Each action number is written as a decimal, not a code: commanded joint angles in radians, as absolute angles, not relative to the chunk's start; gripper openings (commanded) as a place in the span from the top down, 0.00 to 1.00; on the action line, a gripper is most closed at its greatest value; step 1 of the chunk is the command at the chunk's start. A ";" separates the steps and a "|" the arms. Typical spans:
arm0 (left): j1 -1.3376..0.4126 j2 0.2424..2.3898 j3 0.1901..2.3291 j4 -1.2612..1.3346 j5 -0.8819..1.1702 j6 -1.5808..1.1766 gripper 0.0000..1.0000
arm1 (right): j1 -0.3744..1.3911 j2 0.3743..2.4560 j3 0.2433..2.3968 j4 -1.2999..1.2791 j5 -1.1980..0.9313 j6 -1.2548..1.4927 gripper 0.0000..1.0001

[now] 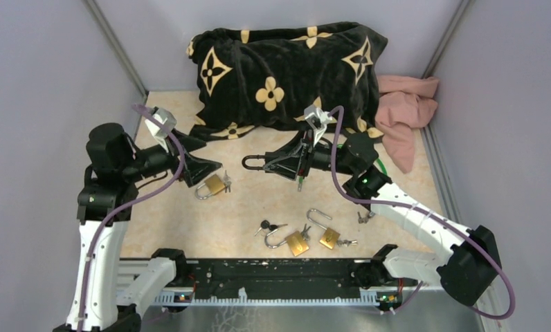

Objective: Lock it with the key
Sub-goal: Lock the lock.

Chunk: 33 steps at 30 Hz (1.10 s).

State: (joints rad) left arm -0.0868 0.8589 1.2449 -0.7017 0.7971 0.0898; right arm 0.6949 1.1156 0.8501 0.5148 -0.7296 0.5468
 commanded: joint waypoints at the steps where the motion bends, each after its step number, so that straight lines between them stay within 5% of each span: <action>1: -0.130 0.947 1.176 -0.494 1.175 -0.082 0.14 | 0.723 1.128 0.967 0.552 -0.712 0.495 1.00; 4: -0.210 0.930 1.158 -0.520 1.165 -0.084 0.19 | 0.750 1.144 0.993 0.549 -0.741 0.472 1.00; 11: -0.342 0.821 1.019 -0.112 1.100 -0.314 0.20 | 0.790 1.158 1.006 0.638 -0.787 0.485 1.00; 22: -0.399 0.831 0.944 -0.031 1.095 -0.310 0.57 | 0.799 1.166 0.987 0.678 -0.767 0.480 1.00; 29: -0.397 0.816 0.963 -0.048 1.104 -0.288 0.47 | 0.800 1.151 0.994 0.597 -0.774 0.439 1.00; 33: -0.385 0.811 0.968 -0.062 1.094 -0.285 0.53 | 0.799 1.150 1.001 0.586 -0.779 0.430 1.00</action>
